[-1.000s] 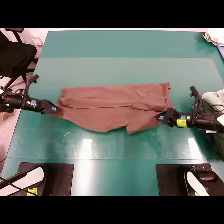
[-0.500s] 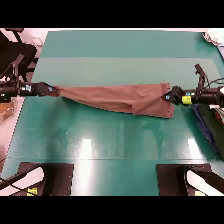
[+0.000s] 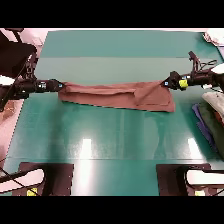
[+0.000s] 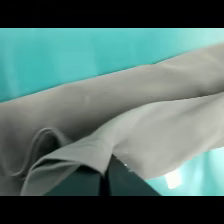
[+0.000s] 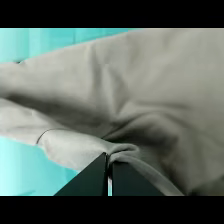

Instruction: Fold the shirts.

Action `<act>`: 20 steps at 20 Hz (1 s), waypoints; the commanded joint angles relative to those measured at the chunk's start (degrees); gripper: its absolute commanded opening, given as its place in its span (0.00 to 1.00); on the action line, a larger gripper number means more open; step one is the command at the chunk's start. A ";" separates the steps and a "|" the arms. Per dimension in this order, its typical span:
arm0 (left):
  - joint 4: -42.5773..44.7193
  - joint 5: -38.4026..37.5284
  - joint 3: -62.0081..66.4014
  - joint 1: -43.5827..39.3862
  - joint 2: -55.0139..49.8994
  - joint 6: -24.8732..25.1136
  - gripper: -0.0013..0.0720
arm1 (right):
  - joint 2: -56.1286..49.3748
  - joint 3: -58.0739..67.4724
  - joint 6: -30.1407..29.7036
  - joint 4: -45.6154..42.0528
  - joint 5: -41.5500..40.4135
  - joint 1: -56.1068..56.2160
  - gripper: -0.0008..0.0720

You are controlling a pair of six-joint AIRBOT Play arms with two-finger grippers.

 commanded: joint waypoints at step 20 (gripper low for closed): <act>22.91 -34.77 0.66 -0.76 2.38 -20.02 0.04 | -4.90 8.22 -0.35 -4.04 10.71 0.09 0.03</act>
